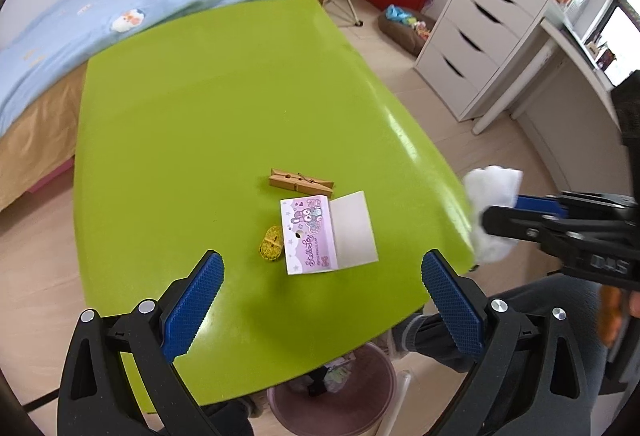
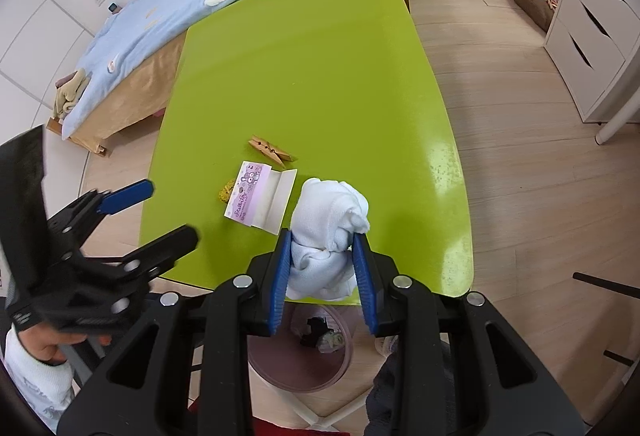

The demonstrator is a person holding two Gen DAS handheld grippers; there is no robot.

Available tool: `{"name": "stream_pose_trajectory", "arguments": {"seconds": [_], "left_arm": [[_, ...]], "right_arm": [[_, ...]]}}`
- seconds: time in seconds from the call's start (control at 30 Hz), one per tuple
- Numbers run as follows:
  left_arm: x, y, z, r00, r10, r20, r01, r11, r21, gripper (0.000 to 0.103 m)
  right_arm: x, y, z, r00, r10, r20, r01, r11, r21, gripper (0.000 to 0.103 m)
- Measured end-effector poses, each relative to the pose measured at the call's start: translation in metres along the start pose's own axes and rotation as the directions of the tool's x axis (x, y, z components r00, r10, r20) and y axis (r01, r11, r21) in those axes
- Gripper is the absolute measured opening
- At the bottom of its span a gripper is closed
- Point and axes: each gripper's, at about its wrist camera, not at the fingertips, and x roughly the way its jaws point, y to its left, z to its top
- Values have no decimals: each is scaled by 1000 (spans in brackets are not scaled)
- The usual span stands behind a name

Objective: Collect trash
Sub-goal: 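Grasp the pink printed card with the left tool while the right holds the socks, then carry socks and card over the pink bin and open the right tool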

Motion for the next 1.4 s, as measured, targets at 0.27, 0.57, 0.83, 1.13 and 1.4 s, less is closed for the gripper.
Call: {"name": "stream_pose_trajectory", "arguments": {"seconds": [0.27, 0.57, 0.83, 1.13, 1.4], "left_arm": [[36, 11, 15, 997, -7, -75, 7, 1000, -8, 95], [67, 17, 25, 990, -17, -141, 13, 1000, -24, 79], [80, 17, 23, 987, -27, -159, 20, 999, -42, 65], [82, 21, 25, 990, 1, -144, -7, 999, -42, 30], [69, 20, 26, 994, -14, -113, 10, 999, -35, 6]], "right_arm": [[0, -2, 1, 1000, 4, 0, -4, 1000, 2, 30], [4, -7, 2, 1000, 5, -8, -5, 1000, 11, 30], [12, -7, 6, 1000, 11, -17, -11, 1000, 10, 30], [21, -3, 8, 1000, 22, -23, -22, 1000, 2, 30], [23, 0, 10, 999, 27, -20, -27, 1000, -5, 30]]}}
